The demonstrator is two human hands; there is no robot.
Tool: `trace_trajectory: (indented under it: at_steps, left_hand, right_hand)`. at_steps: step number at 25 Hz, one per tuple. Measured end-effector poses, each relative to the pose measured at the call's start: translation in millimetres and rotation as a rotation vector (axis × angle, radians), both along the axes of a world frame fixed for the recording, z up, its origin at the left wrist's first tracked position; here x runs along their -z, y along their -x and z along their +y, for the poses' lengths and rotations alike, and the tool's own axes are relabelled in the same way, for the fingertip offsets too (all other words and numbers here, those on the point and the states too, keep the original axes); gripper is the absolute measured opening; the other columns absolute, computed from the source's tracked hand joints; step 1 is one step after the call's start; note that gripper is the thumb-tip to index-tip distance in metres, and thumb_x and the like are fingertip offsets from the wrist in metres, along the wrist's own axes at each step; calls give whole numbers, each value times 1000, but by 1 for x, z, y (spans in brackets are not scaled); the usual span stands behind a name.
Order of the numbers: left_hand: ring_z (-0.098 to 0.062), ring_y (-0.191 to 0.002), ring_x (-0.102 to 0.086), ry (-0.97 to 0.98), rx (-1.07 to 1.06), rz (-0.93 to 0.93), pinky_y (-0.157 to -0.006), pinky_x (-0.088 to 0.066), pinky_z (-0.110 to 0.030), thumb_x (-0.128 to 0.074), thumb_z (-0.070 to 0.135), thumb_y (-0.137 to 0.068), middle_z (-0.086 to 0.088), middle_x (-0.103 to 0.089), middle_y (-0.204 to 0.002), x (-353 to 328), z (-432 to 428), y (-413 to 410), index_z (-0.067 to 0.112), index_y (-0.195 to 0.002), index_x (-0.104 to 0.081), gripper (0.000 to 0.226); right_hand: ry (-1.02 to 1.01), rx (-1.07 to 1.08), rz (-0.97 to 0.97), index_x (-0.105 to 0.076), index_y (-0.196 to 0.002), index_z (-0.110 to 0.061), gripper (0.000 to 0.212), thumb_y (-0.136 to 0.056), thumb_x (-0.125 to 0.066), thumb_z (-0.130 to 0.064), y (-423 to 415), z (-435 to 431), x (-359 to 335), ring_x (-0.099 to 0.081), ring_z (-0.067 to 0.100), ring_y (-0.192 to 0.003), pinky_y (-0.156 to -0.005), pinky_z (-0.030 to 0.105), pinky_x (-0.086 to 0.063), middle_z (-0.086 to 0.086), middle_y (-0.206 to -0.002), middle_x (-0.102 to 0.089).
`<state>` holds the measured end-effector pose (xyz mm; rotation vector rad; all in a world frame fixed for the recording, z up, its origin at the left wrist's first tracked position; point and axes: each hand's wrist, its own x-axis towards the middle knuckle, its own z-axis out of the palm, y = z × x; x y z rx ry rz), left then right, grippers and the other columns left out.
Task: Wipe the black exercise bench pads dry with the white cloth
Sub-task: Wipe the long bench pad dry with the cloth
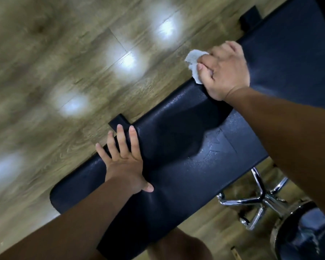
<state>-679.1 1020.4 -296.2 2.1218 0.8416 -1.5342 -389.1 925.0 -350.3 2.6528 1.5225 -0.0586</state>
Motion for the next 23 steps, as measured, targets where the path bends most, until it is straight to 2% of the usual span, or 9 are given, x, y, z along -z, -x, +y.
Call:
trace_trajectory:
  at_steps: [5,11,14,16,18,20,21,23]
  left_hand:
    - [-54,-131,37,10,-19,-30,-103,11,-76,-78,72,-51,-29,56,-131,2,1,4,4,-110,62,167]
    - [-55,-129,39,23,-64,-34,-103,8,-77,-82,65,-53,-29,60,-124,1,2,6,5,-110,63,166]
    - [-54,-130,38,8,-68,-20,-104,9,-76,-83,65,-51,-28,61,-123,-2,2,6,6,-110,63,168]
    - [-52,-132,37,12,-58,-5,-105,11,-75,-83,66,-48,-27,63,-120,-3,1,5,7,-111,62,169]
    - [-51,-134,34,-4,-50,16,-105,10,-73,-82,70,-44,-26,64,-119,-4,0,3,6,-112,62,171]
    - [-50,-136,32,-26,-56,57,-107,8,-72,-80,73,-41,-26,65,-116,-9,-1,-2,6,-112,62,173]
    - [-50,-136,32,-40,-49,73,-109,6,-72,-80,74,-41,-26,66,-114,-10,-2,-4,5,-112,62,173]
    - [-50,-137,32,-56,-36,80,-110,3,-71,-80,74,-41,-25,67,-111,-9,-4,-6,6,-112,62,173]
  right_hand:
    - [2,-35,-11,-63,-93,-13,35,-95,-35,-34,2,-1,-2,-51,33,-90,-102,43,-31,14,-90,-61]
    - [-2,-9,-6,-67,-88,-12,35,-95,-38,-31,5,0,-1,-53,33,-84,-99,45,-36,14,-83,-65]
    - [46,52,26,-68,-86,-13,36,-94,-39,-33,4,5,-8,-56,33,-89,-103,48,-36,12,-86,-67]
    - [64,145,65,-69,-89,-17,34,-91,-39,-33,25,13,-15,-58,33,-98,-109,51,-29,11,-92,-67]
    - [62,-20,209,-71,-98,-21,34,-88,-40,-30,74,19,-22,-58,32,-107,-113,58,-22,10,-104,-68]
    - [104,-384,339,-66,-118,-23,40,-90,-40,-32,108,8,-30,-51,28,-125,-114,63,-10,8,-128,-62]
    - [147,-511,350,-61,-127,-26,43,-91,-40,-33,96,-4,-32,-45,24,-133,-113,66,-5,4,-139,-55]
    - [198,-505,223,-50,-138,-28,47,-93,-37,-33,21,-34,-36,-34,18,-141,-108,75,-5,2,-149,-44]
